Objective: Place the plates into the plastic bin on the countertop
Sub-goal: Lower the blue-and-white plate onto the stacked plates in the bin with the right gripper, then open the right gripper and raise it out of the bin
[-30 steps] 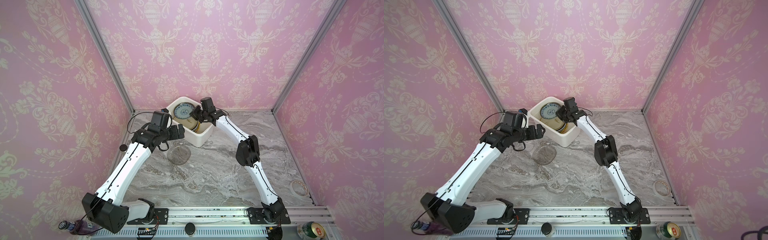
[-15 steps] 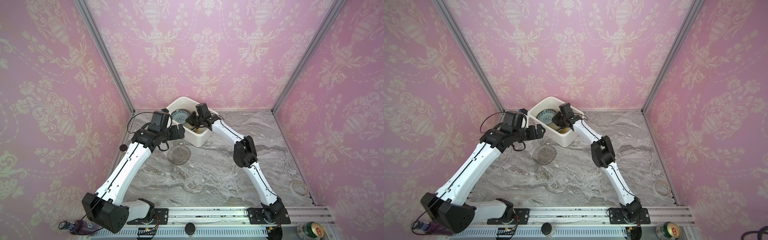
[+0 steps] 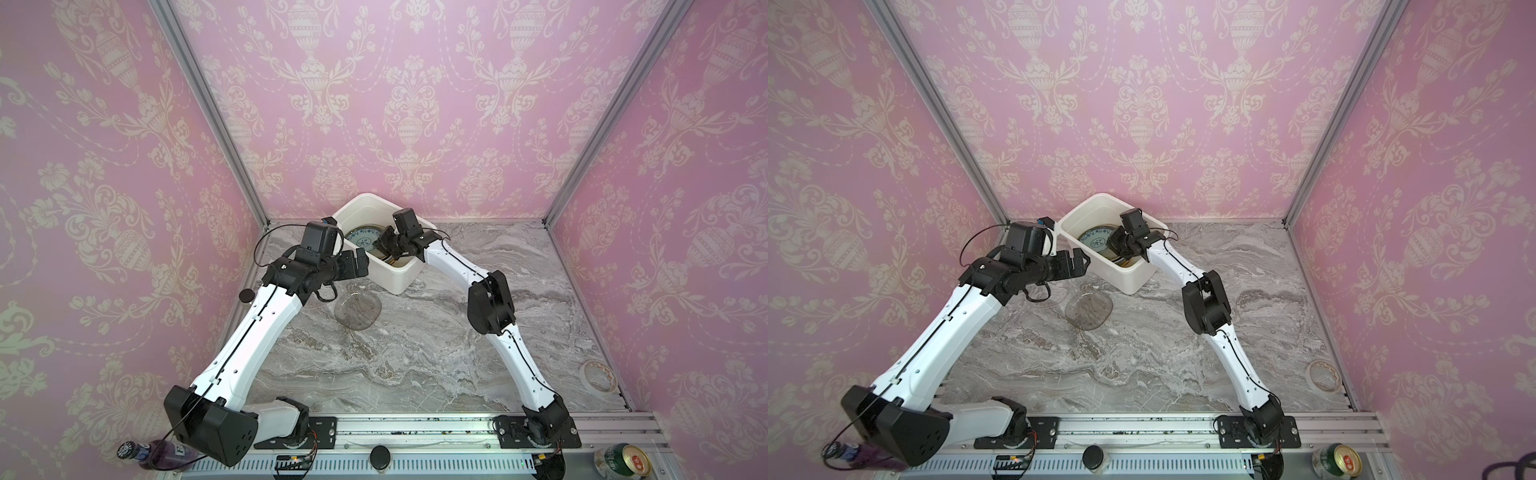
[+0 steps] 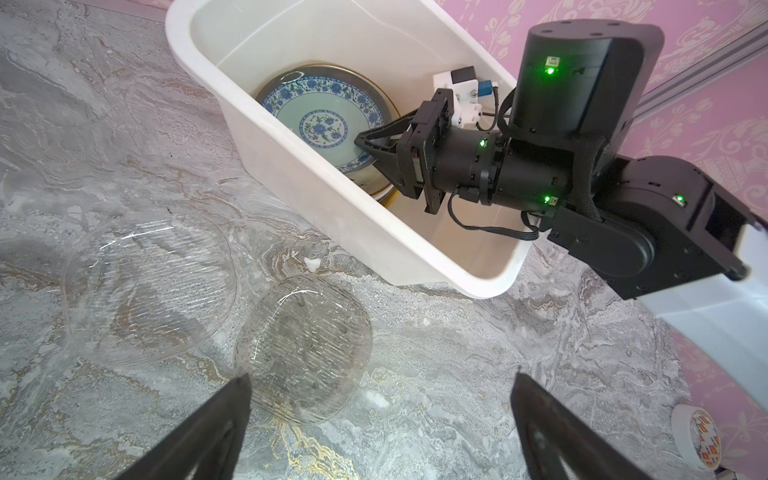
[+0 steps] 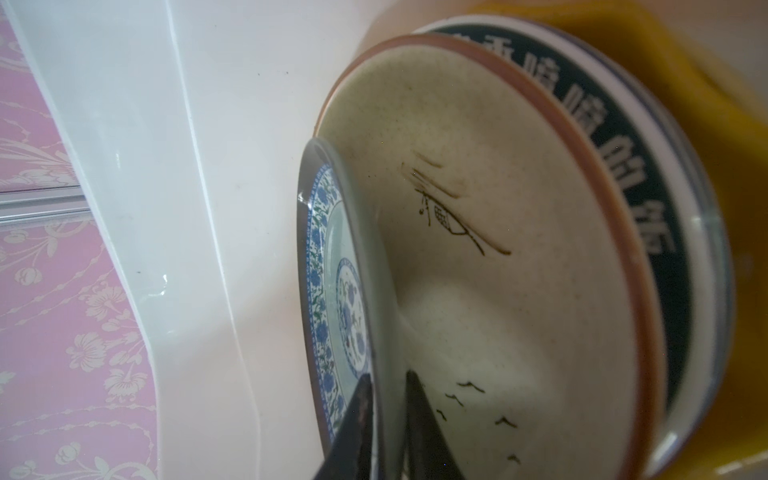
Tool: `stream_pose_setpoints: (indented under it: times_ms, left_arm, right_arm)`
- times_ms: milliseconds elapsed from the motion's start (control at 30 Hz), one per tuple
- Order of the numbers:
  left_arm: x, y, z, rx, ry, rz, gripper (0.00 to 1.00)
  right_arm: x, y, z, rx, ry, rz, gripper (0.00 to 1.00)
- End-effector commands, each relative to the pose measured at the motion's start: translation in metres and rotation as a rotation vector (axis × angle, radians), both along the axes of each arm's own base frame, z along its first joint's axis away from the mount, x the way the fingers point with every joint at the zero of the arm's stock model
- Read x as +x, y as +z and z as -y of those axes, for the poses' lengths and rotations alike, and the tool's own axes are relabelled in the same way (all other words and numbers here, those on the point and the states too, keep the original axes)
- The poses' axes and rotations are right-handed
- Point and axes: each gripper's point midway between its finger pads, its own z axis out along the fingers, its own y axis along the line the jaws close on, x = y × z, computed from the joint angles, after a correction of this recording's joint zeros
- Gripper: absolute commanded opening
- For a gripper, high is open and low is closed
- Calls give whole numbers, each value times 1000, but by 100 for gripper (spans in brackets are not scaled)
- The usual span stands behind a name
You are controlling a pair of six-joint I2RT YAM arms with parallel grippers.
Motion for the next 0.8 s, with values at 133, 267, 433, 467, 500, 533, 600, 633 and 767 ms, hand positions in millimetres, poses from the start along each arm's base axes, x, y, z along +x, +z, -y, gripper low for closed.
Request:
stream_pose_setpoints:
  times_ms: [133, 267, 433, 467, 500, 533, 600, 633, 767]
  left_arm:
    - [-3, 4, -4, 2, -6, 0, 99]
    - [-1, 6, -6, 5, -4, 5, 99]
    - [-1, 6, -5, 0, -2, 6, 99]
    - [-1, 5, -5, 0, -5, 4, 99]
    - [-1, 3, -5, -1, -5, 0, 99]
    - [-1, 1, -5, -1, -5, -7, 99]
    - [-2, -3, -4, -1, -7, -20, 99]
    - [-3, -5, -5, -1, -6, -24, 99]
    - [-1, -7, -5, 2, -3, -31, 99]
  right_arm:
    - [14, 5, 12, 2, -39, 23, 27]
    - [16, 10, 15, -1, -54, 30, 42]
    - [19, 20, 20, -3, -77, 46, 62]
    - [19, 21, 20, -1, -78, 48, 64]
    - [20, 22, 22, -1, -83, 51, 65]
    - [20, 24, 21, -1, -80, 55, 66]
    - [22, 30, 22, -7, -73, 78, 70]
    - [22, 29, 23, -15, -71, 80, 71]
    - [24, 21, 30, -24, -78, 55, 76]
